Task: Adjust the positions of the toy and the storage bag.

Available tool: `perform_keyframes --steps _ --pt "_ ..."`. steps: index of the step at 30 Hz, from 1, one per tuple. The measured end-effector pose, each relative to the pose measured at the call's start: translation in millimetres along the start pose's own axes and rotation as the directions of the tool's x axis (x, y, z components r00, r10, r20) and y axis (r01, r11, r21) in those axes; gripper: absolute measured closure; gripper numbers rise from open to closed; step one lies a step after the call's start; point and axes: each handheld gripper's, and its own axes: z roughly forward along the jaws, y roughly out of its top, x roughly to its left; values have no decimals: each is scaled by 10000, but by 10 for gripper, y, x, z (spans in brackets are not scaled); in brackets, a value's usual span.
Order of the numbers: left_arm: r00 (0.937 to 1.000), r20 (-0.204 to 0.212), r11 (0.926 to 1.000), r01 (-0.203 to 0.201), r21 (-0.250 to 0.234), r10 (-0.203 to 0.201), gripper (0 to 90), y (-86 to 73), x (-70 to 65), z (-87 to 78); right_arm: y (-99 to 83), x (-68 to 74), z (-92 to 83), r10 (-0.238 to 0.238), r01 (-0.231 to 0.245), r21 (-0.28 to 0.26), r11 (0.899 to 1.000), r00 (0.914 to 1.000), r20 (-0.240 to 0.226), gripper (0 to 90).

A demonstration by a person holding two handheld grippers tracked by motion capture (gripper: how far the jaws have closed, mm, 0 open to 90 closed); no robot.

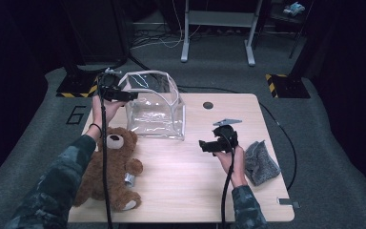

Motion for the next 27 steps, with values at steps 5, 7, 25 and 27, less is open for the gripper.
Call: perform_keyframes --steps 5,7,25,27 --pt "9993 -270 9993 269 240 -263 221 -92 125 78 235 9 34 10 -13 -89 10000 9995 -330 77" --pt "9989 -327 9989 351 321 -341 248 -123 167 115 308 14 46 32 -36 -107 9999 9992 -393 78" --pt "9962 864 9993 88 353 -118 821 -151 106 338 579 -10 72 117 -130 -305 9994 9990 -435 104" --pt "9942 1070 9993 -146 350 108 824 -126 44 346 579 -26 71 58 -75 -376 9993 9990 -452 105"
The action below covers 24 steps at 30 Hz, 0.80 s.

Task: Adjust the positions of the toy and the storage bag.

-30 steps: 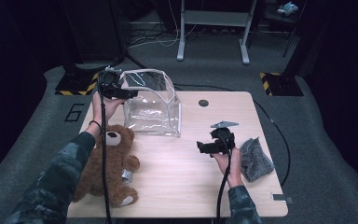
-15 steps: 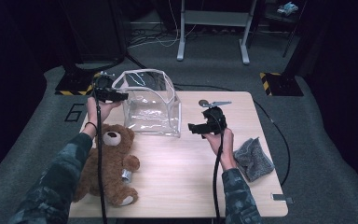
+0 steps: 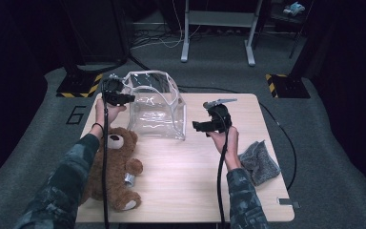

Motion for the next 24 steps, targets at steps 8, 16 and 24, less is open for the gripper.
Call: perform_keyframes --steps 8,16,24 --pt "9938 650 9957 -911 191 897 826 55 -193 55 13 -28 -49 189 -189 -7 9998 9998 -9 106" --pt "9888 1093 9944 -1041 173 1016 825 37 -346 110 82 -75 -135 208 -205 -185 9996 9997 143 113" --pt "9914 977 9957 -894 251 865 666 29 -346 100 206 -119 -76 344 -342 -245 9991 9994 68 121"
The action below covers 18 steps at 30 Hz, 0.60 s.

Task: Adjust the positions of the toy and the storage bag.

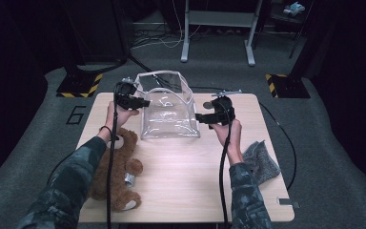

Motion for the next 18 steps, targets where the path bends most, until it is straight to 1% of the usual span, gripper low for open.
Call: perform_keyframes --steps 1,2,3,4,5,7,8,11,12,13,16,17,18 --pt "10000 18 10000 5 -72 -5 646 3 9 -10 14 6 3 13 -13 -17 10000 10000 37 122" --pt "10000 54 9999 31 -150 -30 650 4 10 -12 45 7 16 151 -151 9 9999 9999 -82 123" --pt "10000 28 9999 -47 -113 47 666 5 12 -16 65 4 21 164 -164 -14 9999 9998 -144 125" --pt "9999 111 9999 -66 -79 67 727 5 13 -18 102 7 30 148 -149 -94 9998 9998 -161 130" --pt "9999 87 9999 -99 -76 99 762 4 11 -14 126 10 30 147 -148 -78 9999 9998 -149 142" --pt "9999 29 9999 -97 -104 98 806 3 7 -6 194 12 47 200 -203 -145 9997 9995 -226 146" --pt "10000 -9 9999 -64 -157 64 810 2 5 -3 224 13 48 329 -331 -98 9994 9991 -271 153" --pt "10000 -4 9998 -31 -182 31 810 3 1 2 308 4 79 399 -402 -88 9992 9987 -320 176" --pt "10000 -24 9999 -53 -162 53 809 5 -1 3 344 1 92 457 -462 -118 9989 9981 -402 195" --pt "10000 -13 9998 -79 -166 79 808 6 0 5 370 9 104 426 -431 -128 9990 9986 -325 211" --pt "10000 -18 9999 -50 -160 50 808 3 6 9 443 21 144 561 -568 -144 9983 9972 -498 266" --pt "10000 11 9998 -37 -170 37 808 1 13 7 459 26 155 513 -524 -217 9984 9976 -464 287" --pt "10000 -32 9998 -61 -195 60 809 1 14 6 478 51 177 481 -488 -230 9985 9983 -318 309"
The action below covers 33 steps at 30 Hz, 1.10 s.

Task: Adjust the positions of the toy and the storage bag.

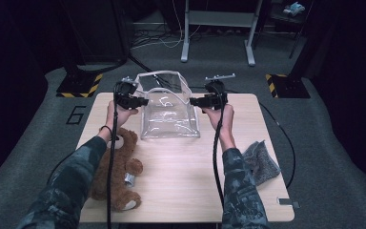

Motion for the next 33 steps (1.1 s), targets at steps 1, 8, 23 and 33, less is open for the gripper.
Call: perform_keyframes --steps 1,8,23,33 --pt "10000 9 10000 -1 -14 1 810 -1 0 0 13 8 33 -31 30 35 10000 10000 20 328" --pt "10000 -14 10000 9 38 -9 814 -3 -1 -8 94 52 177 200 -200 -9 9998 9998 50 417" --pt "9993 -57 9992 360 -193 -361 847 -34 12 -42 49 60 259 488 -495 92 9987 9967 648 845" --pt "9982 325 9985 502 -218 -495 850 -39 -66 -41 -20 -19 102 446 -467 189 9987 9941 992 878"
